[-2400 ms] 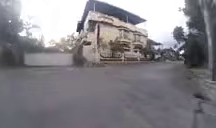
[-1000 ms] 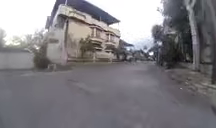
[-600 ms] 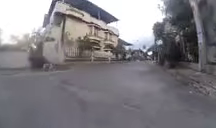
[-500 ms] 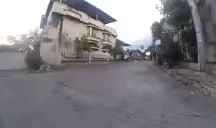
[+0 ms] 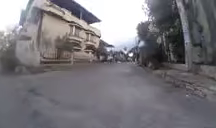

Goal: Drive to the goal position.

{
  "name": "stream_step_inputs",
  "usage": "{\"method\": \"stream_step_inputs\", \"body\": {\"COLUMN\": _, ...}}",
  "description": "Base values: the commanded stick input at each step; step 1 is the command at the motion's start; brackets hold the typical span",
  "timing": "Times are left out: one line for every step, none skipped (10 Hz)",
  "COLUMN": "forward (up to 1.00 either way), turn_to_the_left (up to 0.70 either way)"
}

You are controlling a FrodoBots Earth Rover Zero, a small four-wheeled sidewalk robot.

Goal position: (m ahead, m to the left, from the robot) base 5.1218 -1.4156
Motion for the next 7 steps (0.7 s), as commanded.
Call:
{"method": "stream_step_inputs", "body": {"forward": 1.0, "turn_to_the_left": 0.0}}
{"method": "stream_step_inputs", "body": {"forward": 1.0, "turn_to_the_left": 0.0}}
{"method": "stream_step_inputs", "body": {"forward": 1.0, "turn_to_the_left": 0.0}}
{"method": "stream_step_inputs", "body": {"forward": 1.0, "turn_to_the_left": 0.0}}
{"method": "stream_step_inputs", "body": {"forward": 1.0, "turn_to_the_left": 0.0}}
{"method": "stream_step_inputs", "body": {"forward": 1.0, "turn_to_the_left": 0.0}}
{"method": "stream_step_inputs", "body": {"forward": 1.0, "turn_to_the_left": 0.0}}
